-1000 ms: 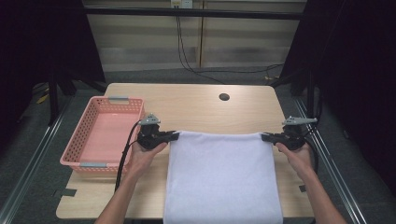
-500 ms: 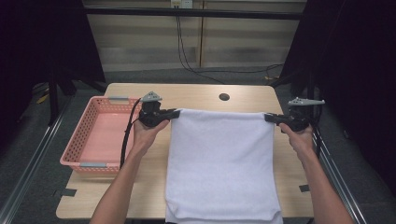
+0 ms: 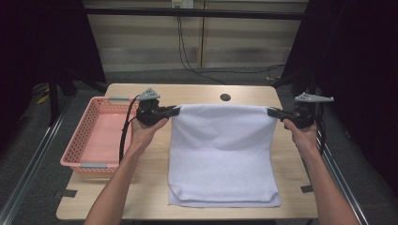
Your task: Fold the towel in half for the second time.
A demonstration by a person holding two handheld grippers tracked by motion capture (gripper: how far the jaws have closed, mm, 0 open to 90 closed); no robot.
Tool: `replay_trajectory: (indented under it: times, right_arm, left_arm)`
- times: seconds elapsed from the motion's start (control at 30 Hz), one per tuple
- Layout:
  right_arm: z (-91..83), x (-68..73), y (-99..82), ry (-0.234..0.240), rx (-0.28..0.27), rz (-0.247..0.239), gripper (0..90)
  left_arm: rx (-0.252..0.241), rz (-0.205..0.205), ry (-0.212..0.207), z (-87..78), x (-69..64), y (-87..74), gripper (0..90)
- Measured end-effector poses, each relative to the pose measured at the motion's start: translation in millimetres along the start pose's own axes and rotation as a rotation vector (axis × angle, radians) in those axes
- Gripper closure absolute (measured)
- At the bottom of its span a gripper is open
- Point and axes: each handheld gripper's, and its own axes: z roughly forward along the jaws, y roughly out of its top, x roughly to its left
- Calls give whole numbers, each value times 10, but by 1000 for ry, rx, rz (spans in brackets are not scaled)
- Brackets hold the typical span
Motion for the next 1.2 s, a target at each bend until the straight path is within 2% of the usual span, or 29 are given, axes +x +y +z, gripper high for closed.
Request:
replay_trajectory:
  times: [0.03,0.07,0.1,0.13,0.17,0.2,0.23,0.33,0.43,0.5,0.53,0.6,0.63,0.67,0.7,0.73,0.77,0.8,0.87,0.93,0.97,1.03,1.07,1.1,1.2]
  right_arm:
    - [-70,46,-53,13,-5,4,852]
    - [-124,86,-95,28,-7,1,852]
    - [-124,86,-95,28,-7,1,852]
    - [-242,185,-186,51,1,-17,851]
    - [-299,230,-227,63,0,-16,850]
    - [-351,273,-270,76,2,-19,850]
    - [-386,305,-306,80,5,-24,848]
    - [-500,428,-473,99,29,-37,848]
    - [-584,543,-666,114,58,-48,845]
    - [-619,585,-728,123,59,-46,841]
    - [-688,666,-862,128,75,-44,829]
    - [-727,708,-970,138,98,-40,824]
    - [-745,735,-1030,138,115,-45,816]
    - [-758,756,-1090,139,139,-51,809]
    - [-758,756,-1090,139,139,-51,809]
    - [-800,789,-1206,119,174,-67,800]
    - [-823,794,-1264,116,188,-71,807]
    - [-843,805,-1329,123,200,-63,808]
    - [-863,833,-1442,126,231,-57,802]
    - [-886,873,-1497,134,258,-71,807]
    - [-904,895,-1510,133,258,-75,796]
    - [-950,926,-1521,134,260,-75,760]
    - [-978,933,-1527,138,255,-69,742]
    - [-1008,940,-1535,142,250,-66,722]
    - [-1102,952,-1519,89,243,-80,635]
  left_arm:
    - [7,12,-2,-42,-54,-26,806]
    - [-6,21,-2,-97,-113,-58,806]
    - [-6,21,-2,-97,-113,-58,806]
    - [-23,21,-32,-227,-238,-133,806]
    - [-23,21,-32,-227,-238,-133,806]
    - [-20,32,-47,-318,-353,-205,805]
    - [-19,32,-65,-358,-406,-266,804]
    - [13,33,-80,-432,-516,-481,802]
    - [41,9,-95,-489,-575,-672,803]
    - [55,7,-103,-510,-593,-719,802]
    - [61,-4,-114,-560,-644,-817,799]
    - [81,3,-124,-606,-709,-928,793]
    - [89,11,-116,-629,-743,-987,791]
    - [94,0,-125,-645,-764,-1047,791]
    - [94,0,-125,-645,-764,-1047,793]
    - [157,19,-122,-660,-806,-1141,796]
    - [175,19,-121,-669,-813,-1180,797]
    - [187,-6,-141,-672,-813,-1222,801]
    - [224,13,-171,-680,-848,-1290,802]
    - [248,12,-181,-704,-896,-1332,809]
    - [248,12,-181,-704,-896,-1332,809]
    - [248,15,-218,-793,-955,-1364,805]
    - [246,3,-244,-822,-964,-1382,801]
    - [246,3,-244,-822,-964,-1382,798]
    - [218,12,-278,-914,-960,-1393,764]
